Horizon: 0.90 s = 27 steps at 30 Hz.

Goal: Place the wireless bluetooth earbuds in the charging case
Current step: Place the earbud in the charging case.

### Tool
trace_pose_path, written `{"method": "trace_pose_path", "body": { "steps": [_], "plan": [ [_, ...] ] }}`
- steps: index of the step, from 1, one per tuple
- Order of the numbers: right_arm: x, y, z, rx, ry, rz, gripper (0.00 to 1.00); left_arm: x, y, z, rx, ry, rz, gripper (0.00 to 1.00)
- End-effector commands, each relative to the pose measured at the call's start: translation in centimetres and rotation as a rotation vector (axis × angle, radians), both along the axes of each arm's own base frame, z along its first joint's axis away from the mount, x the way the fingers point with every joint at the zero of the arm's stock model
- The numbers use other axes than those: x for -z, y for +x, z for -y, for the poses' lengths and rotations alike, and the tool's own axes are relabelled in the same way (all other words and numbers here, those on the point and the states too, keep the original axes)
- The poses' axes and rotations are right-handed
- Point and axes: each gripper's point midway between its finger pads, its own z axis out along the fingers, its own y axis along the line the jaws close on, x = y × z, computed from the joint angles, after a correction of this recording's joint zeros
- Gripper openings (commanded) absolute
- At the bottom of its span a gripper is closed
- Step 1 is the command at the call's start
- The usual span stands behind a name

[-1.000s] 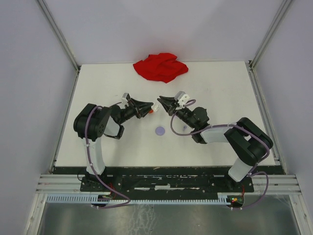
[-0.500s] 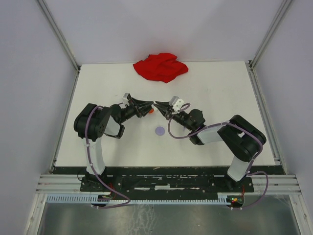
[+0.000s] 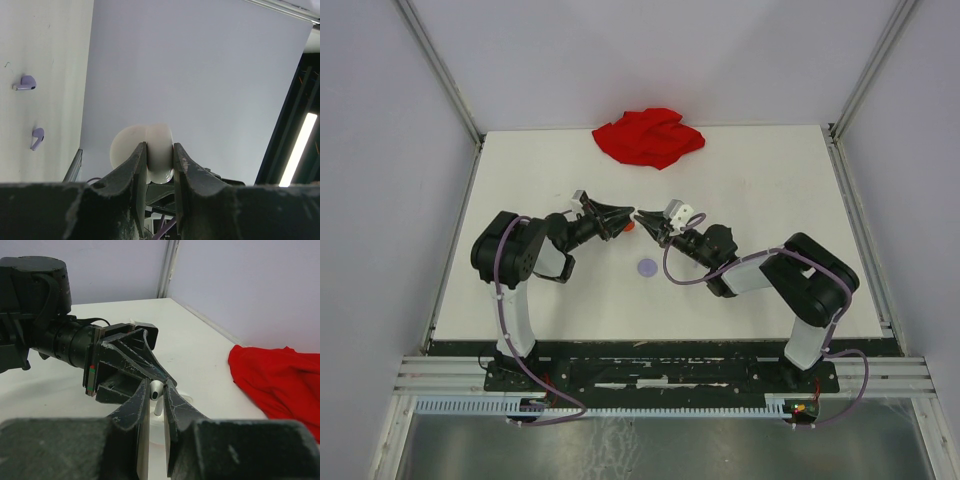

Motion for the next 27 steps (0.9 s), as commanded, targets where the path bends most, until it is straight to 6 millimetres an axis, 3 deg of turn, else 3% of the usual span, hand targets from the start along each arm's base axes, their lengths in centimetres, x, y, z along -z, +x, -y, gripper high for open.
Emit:
{"method": "trace_pose_path", "body": {
  "steps": [1,27],
  "plan": [
    [-1.2,-0.2,-0.1,-0.001,0.032,0.049,0.0,-6.1,-1.6,-0.3,0.018,-0.096,0.218,0.03],
    [-1.5,0.1,1.0,0.059,0.017,0.078,0.0,-6.5,-1.7,-0.4,0.012,-0.102,0.221,0.03]
  ]
}}
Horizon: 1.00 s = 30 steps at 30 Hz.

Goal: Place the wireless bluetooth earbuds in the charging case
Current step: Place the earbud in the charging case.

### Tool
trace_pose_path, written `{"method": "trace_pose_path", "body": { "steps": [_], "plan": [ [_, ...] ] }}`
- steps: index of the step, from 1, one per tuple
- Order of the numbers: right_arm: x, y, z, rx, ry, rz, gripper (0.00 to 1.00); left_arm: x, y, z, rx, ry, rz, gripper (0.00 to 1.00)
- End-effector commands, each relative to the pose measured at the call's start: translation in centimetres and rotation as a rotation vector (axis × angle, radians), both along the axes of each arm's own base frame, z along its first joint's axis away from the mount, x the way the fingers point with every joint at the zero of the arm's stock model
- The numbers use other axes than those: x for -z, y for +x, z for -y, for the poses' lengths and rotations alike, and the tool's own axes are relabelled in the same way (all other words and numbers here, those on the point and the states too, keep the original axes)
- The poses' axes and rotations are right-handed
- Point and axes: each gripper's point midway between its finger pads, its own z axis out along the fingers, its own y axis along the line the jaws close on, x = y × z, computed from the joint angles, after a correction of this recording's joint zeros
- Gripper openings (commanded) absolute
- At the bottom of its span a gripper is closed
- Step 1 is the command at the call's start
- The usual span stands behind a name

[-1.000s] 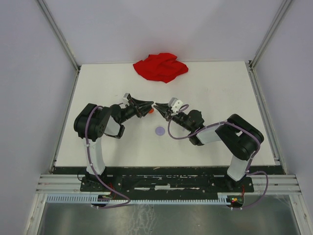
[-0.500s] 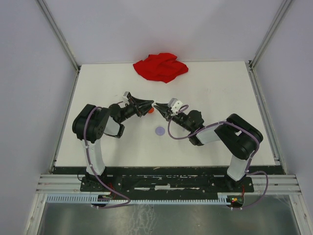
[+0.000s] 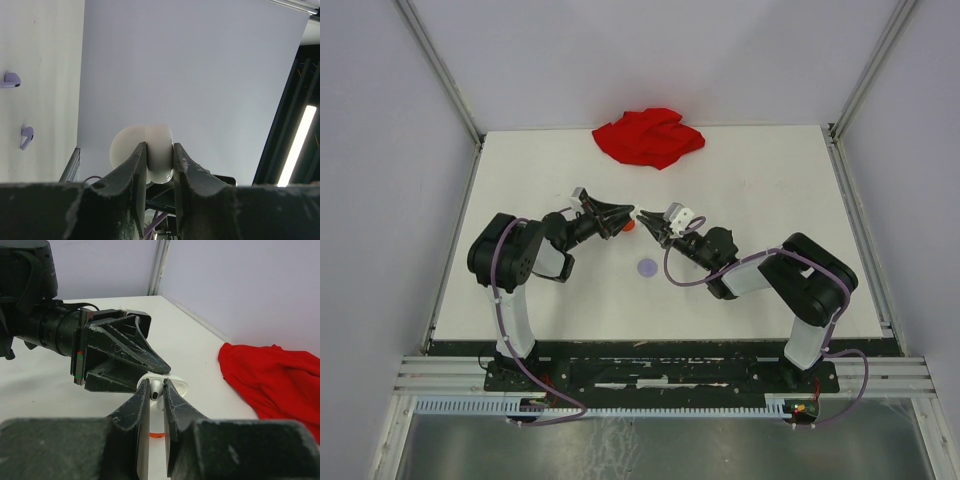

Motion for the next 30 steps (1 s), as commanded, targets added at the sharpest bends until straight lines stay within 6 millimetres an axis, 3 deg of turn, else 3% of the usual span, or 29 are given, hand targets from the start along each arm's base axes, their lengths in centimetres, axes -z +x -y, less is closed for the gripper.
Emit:
{"method": "trace_pose_path", "body": {
  "steps": [1,12,19,24,30],
  "plan": [
    [-1.8,-0.4,0.4,0.011,0.032,0.048,0.0,-5.1,-1.4,-0.4,0.012,-0.093,0.187,0.03],
    [-1.4,-0.9,0.2,-0.014,0.029,0.034,0.01,-5.8,-1.1,-0.5,0.0,-0.107,0.197,0.03],
    [-2.0,-1.4,0.1,-0.04,0.053,0.019,0.36,-5.8,-0.6,-0.4,-0.011,-0.112,0.2,0.03],
    [-3.9,-2.0,0.2,-0.058,0.09,0.037,0.61,-4.9,-0.2,-0.4,-0.019,-0.098,0.192,0.03],
    [-6.6,-0.7,3.0,0.095,0.199,0.006,0.74,-3.3,0.0,-0.2,-0.017,-0.071,0.177,0.03]
  ]
}}
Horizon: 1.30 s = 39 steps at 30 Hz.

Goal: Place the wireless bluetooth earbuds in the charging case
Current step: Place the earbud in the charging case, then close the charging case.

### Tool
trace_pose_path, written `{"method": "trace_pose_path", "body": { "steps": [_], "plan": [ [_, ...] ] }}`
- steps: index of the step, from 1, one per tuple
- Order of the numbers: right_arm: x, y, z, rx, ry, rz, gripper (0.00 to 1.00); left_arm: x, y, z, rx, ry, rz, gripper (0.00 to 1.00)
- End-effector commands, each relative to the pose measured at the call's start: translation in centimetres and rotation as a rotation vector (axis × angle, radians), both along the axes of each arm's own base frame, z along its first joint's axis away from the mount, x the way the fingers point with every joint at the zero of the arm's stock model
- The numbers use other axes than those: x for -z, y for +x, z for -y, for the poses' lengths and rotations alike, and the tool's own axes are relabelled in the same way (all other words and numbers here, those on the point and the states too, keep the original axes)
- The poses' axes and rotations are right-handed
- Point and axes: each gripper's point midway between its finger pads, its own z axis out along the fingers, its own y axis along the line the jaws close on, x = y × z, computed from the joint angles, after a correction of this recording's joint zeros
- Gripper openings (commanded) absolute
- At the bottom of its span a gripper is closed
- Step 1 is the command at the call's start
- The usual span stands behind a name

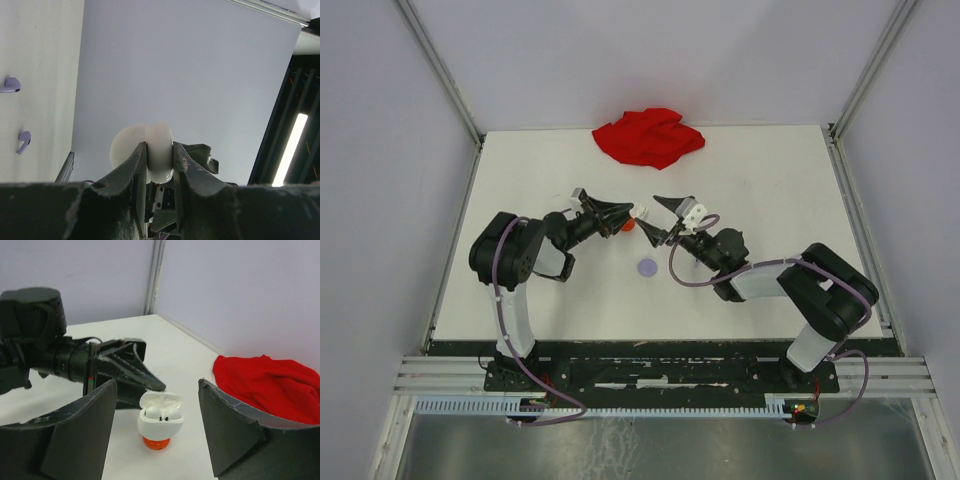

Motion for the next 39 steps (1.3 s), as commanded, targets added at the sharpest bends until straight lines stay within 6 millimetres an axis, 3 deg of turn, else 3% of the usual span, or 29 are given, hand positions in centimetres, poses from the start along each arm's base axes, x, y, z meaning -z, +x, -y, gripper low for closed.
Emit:
{"method": "trace_pose_path", "body": {
  "steps": [1,4,7,11,19,25,39],
  "plan": [
    [-4.0,0.5,2.6,0.126,0.142,0.0,0.75,-3.2,-0.7,0.0,0.005,-0.047,0.203,0.03],
    [-3.5,1.7,4.3,0.238,0.144,-0.112,0.75,-3.2,-0.8,0.0,0.012,-0.043,0.209,0.03],
    [-1.6,3.1,5.8,0.374,0.058,-0.335,0.76,-3.5,-0.9,0.1,0.018,-0.041,0.222,0.03],
    [0.4,2.9,7.1,0.472,-0.124,-0.541,0.82,-3.7,-1.0,0.1,0.02,-0.035,0.238,0.03],
    [2.5,3.3,9.0,0.592,-0.187,-0.588,0.88,-3.4,-0.1,-0.5,-0.05,-0.05,0.19,0.03],
    [4.6,3.7,9.7,0.657,-0.247,-0.594,0.99,-3.2,0.9,-1.3,-0.133,-0.09,0.117,0.03],
    [6.5,4.3,7.4,0.592,-0.307,-0.51,0.99,-5.0,2.0,-0.7,-0.193,-0.084,0.108,0.03]
  ]
}}
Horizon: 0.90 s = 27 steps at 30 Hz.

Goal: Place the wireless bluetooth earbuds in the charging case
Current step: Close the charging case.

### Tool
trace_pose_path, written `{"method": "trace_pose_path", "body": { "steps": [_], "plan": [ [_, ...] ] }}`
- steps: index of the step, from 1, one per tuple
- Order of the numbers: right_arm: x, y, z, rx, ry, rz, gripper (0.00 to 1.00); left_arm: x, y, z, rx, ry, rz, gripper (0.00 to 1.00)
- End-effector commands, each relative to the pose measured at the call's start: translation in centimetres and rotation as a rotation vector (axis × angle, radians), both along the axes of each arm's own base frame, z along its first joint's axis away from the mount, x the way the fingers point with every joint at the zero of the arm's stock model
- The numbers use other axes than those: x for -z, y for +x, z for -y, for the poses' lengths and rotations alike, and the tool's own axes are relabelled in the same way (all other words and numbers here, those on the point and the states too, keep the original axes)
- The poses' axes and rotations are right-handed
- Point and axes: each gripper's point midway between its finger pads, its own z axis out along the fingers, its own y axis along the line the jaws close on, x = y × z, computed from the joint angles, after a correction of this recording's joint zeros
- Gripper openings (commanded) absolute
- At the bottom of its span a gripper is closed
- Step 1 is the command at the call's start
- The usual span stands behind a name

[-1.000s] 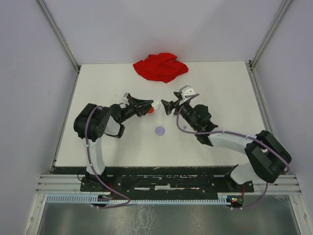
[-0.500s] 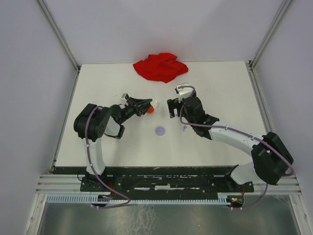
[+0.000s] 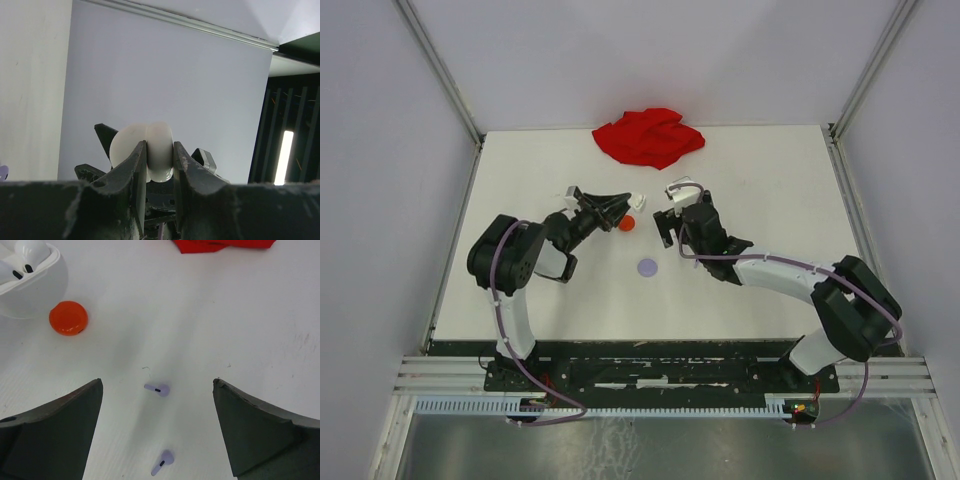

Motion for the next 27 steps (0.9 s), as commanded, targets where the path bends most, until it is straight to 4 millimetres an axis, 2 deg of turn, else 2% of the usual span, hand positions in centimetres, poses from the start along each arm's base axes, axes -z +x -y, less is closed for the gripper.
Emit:
{"method": "trace_pose_path", "body": {
  "steps": [1,7,14,21,27],
  "plan": [
    [-1.6,0.8,-1.7,-0.053,0.032,0.093,0.99,-3.8,0.2,-0.1,-0.04,-0.043,0.105,0.03],
    [-1.3,0.3,-4.1,-0.147,0.044,0.142,0.99,-3.4,0.1,0.5,-0.05,-0.046,0.081,0.03],
    [-1.4,0.0,-6.9,-0.233,0.136,0.248,0.99,-2.5,0.2,0.3,-0.092,-0.057,0.014,0.03],
    [-1.6,0.8,-7.7,-0.223,0.176,0.389,0.99,-1.9,0.1,0.2,-0.142,-0.032,-0.04,0.03],
    [-1.7,1.7,-7.5,-0.175,0.182,0.419,0.99,-1.5,-0.3,0.1,-0.152,-0.031,-0.065,0.03]
  ]
}}
